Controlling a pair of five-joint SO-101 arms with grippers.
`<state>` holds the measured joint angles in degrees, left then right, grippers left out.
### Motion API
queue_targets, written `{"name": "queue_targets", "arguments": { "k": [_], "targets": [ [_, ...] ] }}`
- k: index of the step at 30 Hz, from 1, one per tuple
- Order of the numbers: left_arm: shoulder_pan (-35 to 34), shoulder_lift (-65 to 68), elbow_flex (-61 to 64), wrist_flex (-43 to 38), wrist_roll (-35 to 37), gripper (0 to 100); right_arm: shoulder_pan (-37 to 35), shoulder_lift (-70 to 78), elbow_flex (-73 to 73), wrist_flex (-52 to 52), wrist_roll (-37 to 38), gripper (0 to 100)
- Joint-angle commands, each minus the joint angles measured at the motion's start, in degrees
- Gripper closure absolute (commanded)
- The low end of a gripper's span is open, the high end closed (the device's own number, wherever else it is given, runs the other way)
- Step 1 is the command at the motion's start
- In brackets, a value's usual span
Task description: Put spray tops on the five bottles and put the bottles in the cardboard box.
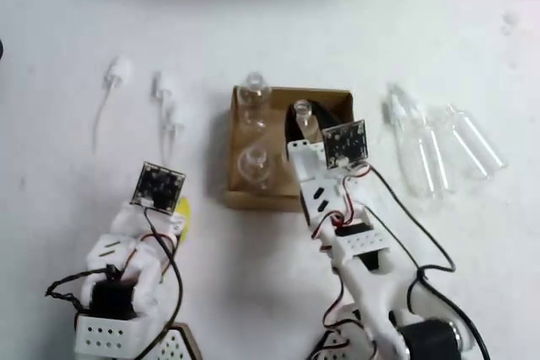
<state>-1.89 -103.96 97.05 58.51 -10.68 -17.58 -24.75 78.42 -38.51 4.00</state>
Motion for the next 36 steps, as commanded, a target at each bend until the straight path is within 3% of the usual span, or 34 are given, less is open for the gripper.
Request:
{"name": "queue_targets", "arguments": {
  "k": [1,15,21,28,32,36],
  "targets": [
    [0.8,-0.4,-0.2,0.4,-0.8,87,-0.3,4.1,-1.3,-8.3,0.0,98.4],
    [0.8,-0.4,-0.2,0.4,-0.8,87,-0.7,12.4,-2.9,-12.3,0.3,98.0],
    [0.8,-0.4,-0.2,0.4,-0.8,87,-2.0,12.4,-1.6,-12.5,4.0,86.0],
    [0.9,-0.4,-0.2,0.4,-0.8,87,-3.6,11.9,-1.6,-12.6,4.0,85.8],
    [0.9,-0.4,-0.2,0.3,-0.8,87,-3.0,7.0,-1.2,-11.2,3.9,85.7],
    [0.9,-0.4,-0.2,0.3,-0.8,87,-2.9,-1.8,-0.7,-1.6,3.6,85.6]
  ]
}}
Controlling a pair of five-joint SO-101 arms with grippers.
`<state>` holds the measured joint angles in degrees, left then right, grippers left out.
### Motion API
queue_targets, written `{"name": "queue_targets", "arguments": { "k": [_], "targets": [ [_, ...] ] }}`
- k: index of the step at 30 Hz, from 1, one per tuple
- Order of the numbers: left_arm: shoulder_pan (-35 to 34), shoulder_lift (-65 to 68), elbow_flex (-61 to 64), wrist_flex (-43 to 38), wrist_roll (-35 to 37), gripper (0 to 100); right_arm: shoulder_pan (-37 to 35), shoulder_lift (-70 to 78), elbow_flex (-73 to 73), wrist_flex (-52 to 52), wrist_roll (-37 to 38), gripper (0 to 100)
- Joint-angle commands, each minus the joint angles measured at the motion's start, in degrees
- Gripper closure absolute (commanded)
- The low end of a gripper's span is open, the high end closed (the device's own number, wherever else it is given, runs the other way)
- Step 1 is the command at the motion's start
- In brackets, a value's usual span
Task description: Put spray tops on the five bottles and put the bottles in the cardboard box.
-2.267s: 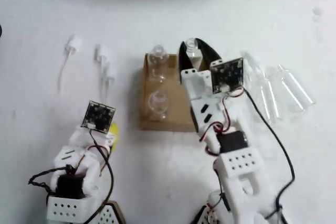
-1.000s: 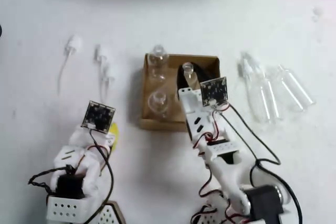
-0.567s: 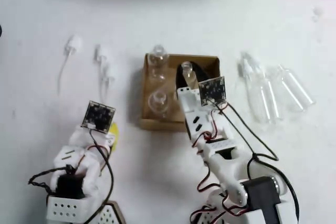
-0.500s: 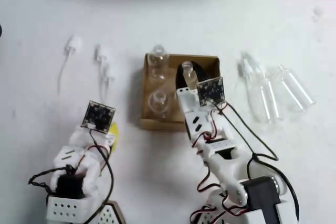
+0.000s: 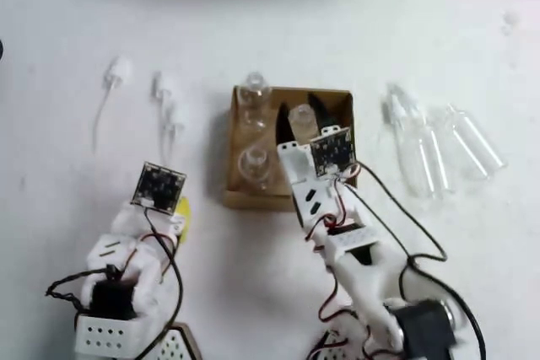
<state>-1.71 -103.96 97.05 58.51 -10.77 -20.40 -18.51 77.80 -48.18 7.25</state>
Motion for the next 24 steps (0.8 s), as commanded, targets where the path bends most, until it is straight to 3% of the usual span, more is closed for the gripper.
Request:
{"name": "queue_targets", "arguments": {
  "k": [1,7,10,14,20,24],
  "targets": [
    [0.7,-0.4,-0.2,0.3,-0.7,87,-0.2,-10.5,-0.2,11.0,0.4,85.5],
    [0.7,-0.4,-0.2,0.3,-0.7,87,2.7,-27.9,-2.5,25.9,-0.2,82.1],
    [0.7,-0.4,-0.2,0.4,-0.7,87,8.4,-35.9,-9.7,42.2,-6.0,86.1],
    [0.7,-0.4,-0.2,0.4,-0.7,87,18.2,-40.4,-22.8,63.2,-10.1,83.4],
    [0.7,-0.4,-0.2,0.4,-0.7,87,29.9,-35.1,-36.7,78.5,-4.1,82.2],
    [0.7,-0.4,-0.2,0.4,-0.7,87,32.2,-24.7,-43.7,86.2,4.7,82.2]
  ]
}}
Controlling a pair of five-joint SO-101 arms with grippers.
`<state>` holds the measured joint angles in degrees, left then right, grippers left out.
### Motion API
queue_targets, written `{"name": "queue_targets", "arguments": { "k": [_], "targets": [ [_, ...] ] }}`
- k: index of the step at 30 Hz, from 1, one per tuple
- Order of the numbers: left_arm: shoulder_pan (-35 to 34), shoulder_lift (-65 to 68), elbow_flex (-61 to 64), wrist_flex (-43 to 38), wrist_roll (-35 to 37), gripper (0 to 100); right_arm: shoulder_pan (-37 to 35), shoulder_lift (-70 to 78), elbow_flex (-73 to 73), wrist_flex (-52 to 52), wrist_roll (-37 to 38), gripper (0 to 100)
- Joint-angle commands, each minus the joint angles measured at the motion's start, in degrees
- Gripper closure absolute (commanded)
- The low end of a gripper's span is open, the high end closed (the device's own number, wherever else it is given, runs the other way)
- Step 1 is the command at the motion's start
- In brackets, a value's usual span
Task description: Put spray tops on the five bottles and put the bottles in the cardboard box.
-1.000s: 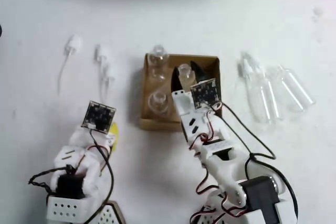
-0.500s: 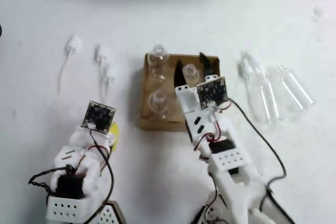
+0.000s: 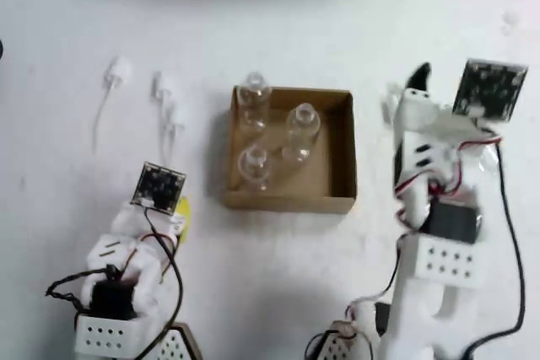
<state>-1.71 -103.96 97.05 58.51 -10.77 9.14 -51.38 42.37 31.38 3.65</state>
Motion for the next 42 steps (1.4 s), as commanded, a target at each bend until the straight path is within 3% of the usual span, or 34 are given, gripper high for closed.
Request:
{"name": "queue_targets", "arguments": {
  "k": [1,5,18,27,38,42],
  "targets": [
    [0.7,-0.4,-0.2,0.4,-0.7,87,2.8,11.6,-10.4,9.0,10.7,82.2],
    [0.7,-0.4,-0.2,0.4,-0.7,87,2.9,26.2,-22.2,20.0,16.3,82.2],
    [0.6,-0.4,-0.2,0.4,-0.7,87,5.9,80.9,-80.4,53.9,16.5,82.2],
    [0.7,-0.4,-0.2,0.4,-0.7,87,6.4,110.5,-121.5,67.0,16.6,82.2],
    [0.7,-0.4,-0.2,0.4,-0.7,87,8.0,119.8,-127.8,67.3,18.4,82.5],
    [0.7,-0.4,-0.2,0.4,-0.7,87,8.1,119.8,-126.2,67.4,22.7,91.0]
  ]
}}
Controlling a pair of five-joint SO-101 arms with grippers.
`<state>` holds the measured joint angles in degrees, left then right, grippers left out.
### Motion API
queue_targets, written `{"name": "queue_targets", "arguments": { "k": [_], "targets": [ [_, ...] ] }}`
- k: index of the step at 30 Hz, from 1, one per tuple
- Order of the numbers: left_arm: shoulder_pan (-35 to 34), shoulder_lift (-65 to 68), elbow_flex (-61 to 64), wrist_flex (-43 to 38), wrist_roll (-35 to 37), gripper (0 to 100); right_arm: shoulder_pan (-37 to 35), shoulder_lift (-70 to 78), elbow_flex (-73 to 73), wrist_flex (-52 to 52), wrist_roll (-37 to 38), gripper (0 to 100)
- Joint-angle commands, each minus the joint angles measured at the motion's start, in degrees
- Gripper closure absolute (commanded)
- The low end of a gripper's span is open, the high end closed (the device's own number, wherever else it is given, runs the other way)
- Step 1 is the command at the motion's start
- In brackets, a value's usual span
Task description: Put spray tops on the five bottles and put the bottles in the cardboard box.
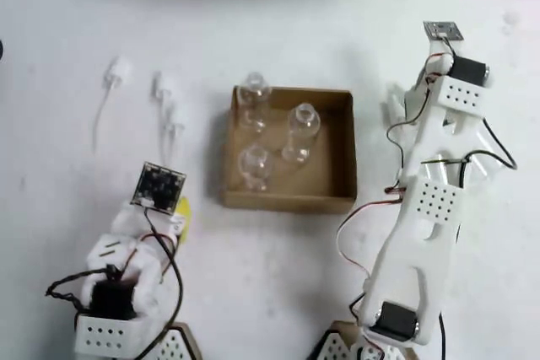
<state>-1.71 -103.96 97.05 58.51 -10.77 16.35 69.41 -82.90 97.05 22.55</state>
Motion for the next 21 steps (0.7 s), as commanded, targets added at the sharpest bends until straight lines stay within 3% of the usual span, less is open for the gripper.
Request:
{"name": "queue_targets", "arguments": {
  "k": [1,4,9,15,21],
  "targets": [
    [0.7,-0.4,-0.2,0.4,-0.7,87,0.9,-1.2,-0.1,1.7,4.3,93.7],
    [0.7,-0.4,-0.2,0.4,-0.7,87,0.8,-1.2,1.1,1.7,7.7,98.6],
    [0.7,-0.4,-0.2,0.4,-0.7,87,0.9,-3.6,1.0,1.9,8.8,98.4],
    [0.7,-0.4,-0.2,0.4,-0.8,87,0.9,-16.2,2.2,2.2,8.4,98.4],
    [0.7,-0.4,-0.2,0.4,-0.8,87,-1.2,-34.6,16.5,2.2,3.3,98.4]
  ]
}}
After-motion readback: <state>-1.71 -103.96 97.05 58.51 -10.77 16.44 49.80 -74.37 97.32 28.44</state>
